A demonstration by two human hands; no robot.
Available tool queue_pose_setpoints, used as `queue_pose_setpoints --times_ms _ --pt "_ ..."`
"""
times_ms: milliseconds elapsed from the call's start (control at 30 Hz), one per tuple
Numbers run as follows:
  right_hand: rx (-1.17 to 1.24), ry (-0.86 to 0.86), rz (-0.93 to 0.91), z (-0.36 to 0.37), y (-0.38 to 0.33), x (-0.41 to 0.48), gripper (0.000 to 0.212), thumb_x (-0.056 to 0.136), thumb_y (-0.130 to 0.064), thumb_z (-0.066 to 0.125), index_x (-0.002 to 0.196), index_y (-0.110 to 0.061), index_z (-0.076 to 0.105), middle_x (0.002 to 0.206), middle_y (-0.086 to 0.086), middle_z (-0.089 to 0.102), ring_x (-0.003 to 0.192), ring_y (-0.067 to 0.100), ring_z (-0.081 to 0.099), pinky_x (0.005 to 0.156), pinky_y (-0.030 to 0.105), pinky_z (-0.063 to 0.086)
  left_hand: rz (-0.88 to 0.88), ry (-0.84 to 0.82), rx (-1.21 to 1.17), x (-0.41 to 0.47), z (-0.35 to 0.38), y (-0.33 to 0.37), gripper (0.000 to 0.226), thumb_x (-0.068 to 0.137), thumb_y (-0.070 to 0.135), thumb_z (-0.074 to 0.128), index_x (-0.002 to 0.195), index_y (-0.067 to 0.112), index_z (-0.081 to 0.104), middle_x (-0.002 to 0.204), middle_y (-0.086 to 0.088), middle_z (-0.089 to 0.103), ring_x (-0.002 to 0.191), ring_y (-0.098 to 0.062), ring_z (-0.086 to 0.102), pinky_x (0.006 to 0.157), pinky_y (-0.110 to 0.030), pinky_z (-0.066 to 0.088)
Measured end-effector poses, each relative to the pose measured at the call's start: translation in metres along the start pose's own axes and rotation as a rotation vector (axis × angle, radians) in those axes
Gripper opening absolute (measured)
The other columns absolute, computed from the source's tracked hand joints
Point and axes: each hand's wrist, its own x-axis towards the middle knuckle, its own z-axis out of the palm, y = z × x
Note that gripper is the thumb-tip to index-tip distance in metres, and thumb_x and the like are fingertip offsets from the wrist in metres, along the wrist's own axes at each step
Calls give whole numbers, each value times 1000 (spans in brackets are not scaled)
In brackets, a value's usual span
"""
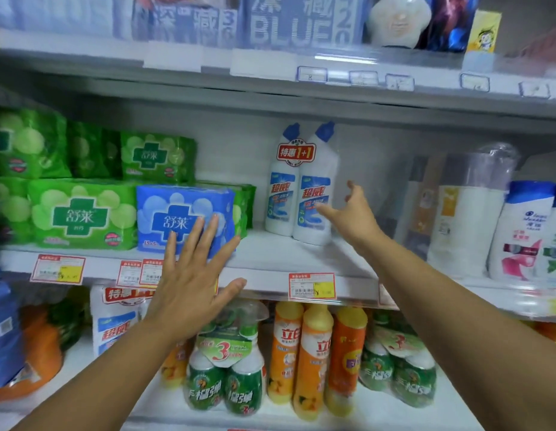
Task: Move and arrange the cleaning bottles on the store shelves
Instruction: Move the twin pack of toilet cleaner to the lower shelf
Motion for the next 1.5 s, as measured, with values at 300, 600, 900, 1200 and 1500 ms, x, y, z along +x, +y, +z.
queue_pose_setpoints --times_ms 300,600,900,1200,1500 --pt "107 -97 93 29 19 61 46 71 -11 81 112 -11 58 109 8 69 97 27 67 77 38 56 11 29 15 1 6 -1 65 88 66 19 144 35 11 158 -4 -2 145 -23 -4 111 -60 10" --pt "233 -25 104 9 9 22 28 74 -12 79 96 -13 63 98 9 71 81 25 70 72 47 59 3 -16 33 1 1 0 65 88 67 16 144 33 19 158 -4 -2 144 -22 -6 111 -61 13" --pt "496 -152 208 -47 -36 -40 34 73 -18 79 103 -11 63 94 8 74 81 24 73 71 44 58 -11 -116 -71 3 -10 0 69 85 68 10 146 36 7 156 4 -17 140 -13 -23 114 -55 -4" --pt "400 -417 110 -59 -13 -152 40 68 -22 74 107 -15 66 101 4 75 90 23 72 74 37 55 -307 -164 -1074 -37 -79 20 54 90 51 39 141 45 22 145 18 34 128 3 34 103 -22 28" --pt "354 -543 51 68 43 -247 38 71 -5 78 105 -16 64 96 -4 75 87 12 72 70 24 58 -530 -199 -1136 -149 -73 -29 58 69 22 80 120 26 53 108 11 69 99 -4 64 88 -30 53"
